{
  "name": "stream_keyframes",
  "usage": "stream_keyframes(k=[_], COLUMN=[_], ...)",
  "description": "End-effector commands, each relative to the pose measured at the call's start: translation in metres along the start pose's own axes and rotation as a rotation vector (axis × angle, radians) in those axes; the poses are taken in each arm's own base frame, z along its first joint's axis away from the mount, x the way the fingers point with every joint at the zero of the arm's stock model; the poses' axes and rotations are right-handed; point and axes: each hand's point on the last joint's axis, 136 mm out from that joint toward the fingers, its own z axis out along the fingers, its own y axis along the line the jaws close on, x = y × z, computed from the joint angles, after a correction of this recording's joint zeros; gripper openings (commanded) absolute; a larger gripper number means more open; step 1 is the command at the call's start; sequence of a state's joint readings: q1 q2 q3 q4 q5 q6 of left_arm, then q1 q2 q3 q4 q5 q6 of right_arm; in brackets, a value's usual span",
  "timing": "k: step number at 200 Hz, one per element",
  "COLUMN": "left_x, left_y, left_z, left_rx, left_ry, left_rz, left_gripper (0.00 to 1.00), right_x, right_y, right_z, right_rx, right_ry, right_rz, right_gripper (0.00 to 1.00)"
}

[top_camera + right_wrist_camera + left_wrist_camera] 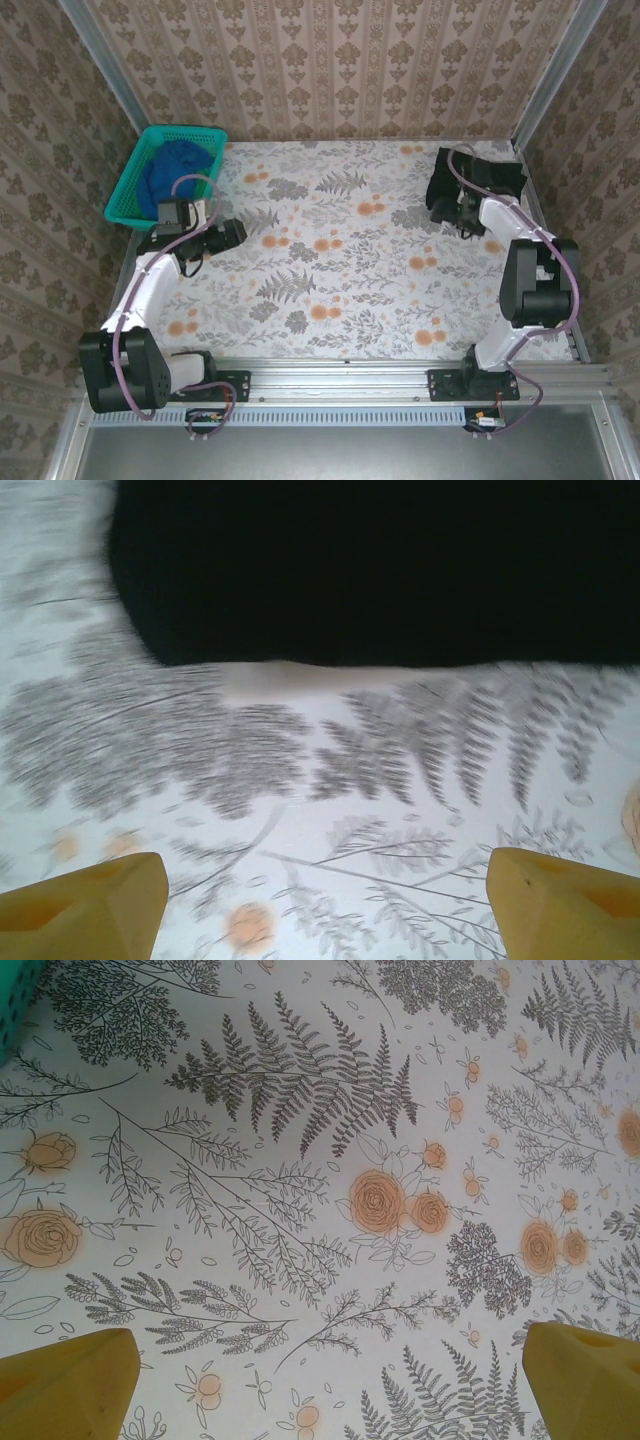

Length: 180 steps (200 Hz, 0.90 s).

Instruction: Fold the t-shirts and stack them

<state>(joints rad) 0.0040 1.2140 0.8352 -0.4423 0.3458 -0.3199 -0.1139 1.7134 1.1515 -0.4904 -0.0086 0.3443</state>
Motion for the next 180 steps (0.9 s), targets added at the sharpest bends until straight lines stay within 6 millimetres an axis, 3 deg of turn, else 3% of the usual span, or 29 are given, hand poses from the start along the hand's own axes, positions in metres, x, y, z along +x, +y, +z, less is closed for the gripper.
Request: stream_keyframes(k=[1, 25, 52, 115, 134, 180], left_x=[0.004, 0.005, 0.006, 0.008, 0.009, 0.011], left_y=[-0.004, -0.001, 0.001, 0.005, 0.006, 0.008], left_z=[-0.004, -0.005, -0.005, -0.007, -0.007, -0.011], left_rx=[0.033, 0.022, 0.013, -0.002, -0.008, -0.020], left_ry=[0.004, 0.001, -0.003, 0.001, 0.003, -0.004], left_rz=[0.018, 0.015, 0.015, 0.006, 0.003, 0.004], left_gripper=[1.00, 1.00, 1.00, 1.00, 1.00, 1.00], right_x=[-0.024, -0.049, -0.074, -0.135, -0.142, -0.132], right_y=[-0.010, -0.026, -0.050, -0.066, -0.067, -0.100], right_z=[0.015, 0.018, 0.037, 0.060, 0.061, 0.064], right_rx=[-0.122, -0.206, -0.241, -0.288, -0.304, -0.223], right_ry=[-0.064, -0.135, -0.143, -0.143, -0.129, -0.100], right_rz=[0.279, 0.368, 0.461, 0.430, 0.376, 0.392], right_gripper=[0.85, 0.88, 0.88, 0.87, 0.87, 0.86])
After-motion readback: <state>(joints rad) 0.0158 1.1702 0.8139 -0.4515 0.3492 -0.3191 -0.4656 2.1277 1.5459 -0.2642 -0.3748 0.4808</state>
